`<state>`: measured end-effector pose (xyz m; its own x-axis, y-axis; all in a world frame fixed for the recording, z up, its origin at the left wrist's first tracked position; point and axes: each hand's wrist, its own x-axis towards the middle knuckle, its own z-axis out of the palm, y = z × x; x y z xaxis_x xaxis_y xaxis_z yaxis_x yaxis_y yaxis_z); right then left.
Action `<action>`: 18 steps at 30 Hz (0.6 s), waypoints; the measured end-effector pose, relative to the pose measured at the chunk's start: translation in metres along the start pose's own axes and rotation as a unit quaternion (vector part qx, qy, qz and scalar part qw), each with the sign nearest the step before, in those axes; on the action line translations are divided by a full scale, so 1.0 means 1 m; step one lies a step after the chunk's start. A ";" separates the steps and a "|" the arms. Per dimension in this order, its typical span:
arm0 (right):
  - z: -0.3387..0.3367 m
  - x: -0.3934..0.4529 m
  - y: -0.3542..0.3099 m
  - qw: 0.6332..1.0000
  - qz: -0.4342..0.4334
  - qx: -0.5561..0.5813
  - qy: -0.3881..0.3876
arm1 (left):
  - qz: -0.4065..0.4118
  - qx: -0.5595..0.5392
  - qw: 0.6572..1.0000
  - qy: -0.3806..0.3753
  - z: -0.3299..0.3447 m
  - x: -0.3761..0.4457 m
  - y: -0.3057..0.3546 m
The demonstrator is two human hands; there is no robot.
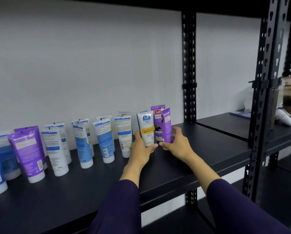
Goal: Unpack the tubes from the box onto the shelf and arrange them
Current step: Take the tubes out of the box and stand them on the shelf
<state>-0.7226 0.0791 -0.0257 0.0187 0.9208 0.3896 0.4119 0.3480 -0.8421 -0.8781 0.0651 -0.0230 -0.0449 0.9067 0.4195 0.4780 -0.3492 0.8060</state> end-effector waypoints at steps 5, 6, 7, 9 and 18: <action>-0.001 0.000 0.001 0.999 -0.041 0.024 -0.004 | 0.046 -0.015 0.998 0.026 -0.001 -0.007 0.008; -0.001 0.000 0.002 0.999 -0.047 0.020 -0.003 | 0.052 -0.011 0.998 0.028 -0.001 -0.006 0.008; -0.001 0.000 0.003 0.999 -0.052 0.018 -0.003 | 0.054 -0.006 0.998 0.031 -0.001 -0.006 0.008; -0.001 0.002 0.004 0.998 -0.060 0.009 -0.002 | 0.051 0.000 0.998 0.035 -0.001 -0.006 0.008; 0.003 0.011 0.008 0.997 -0.074 -0.034 -0.002 | 0.040 0.038 0.998 0.018 0.000 -0.005 0.004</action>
<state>-0.7215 0.0925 -0.0296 -0.0506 0.8612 0.5057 0.4706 0.4672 -0.7485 -0.8763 0.0594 -0.0222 -0.0345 0.8674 0.4963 0.5472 -0.3992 0.7357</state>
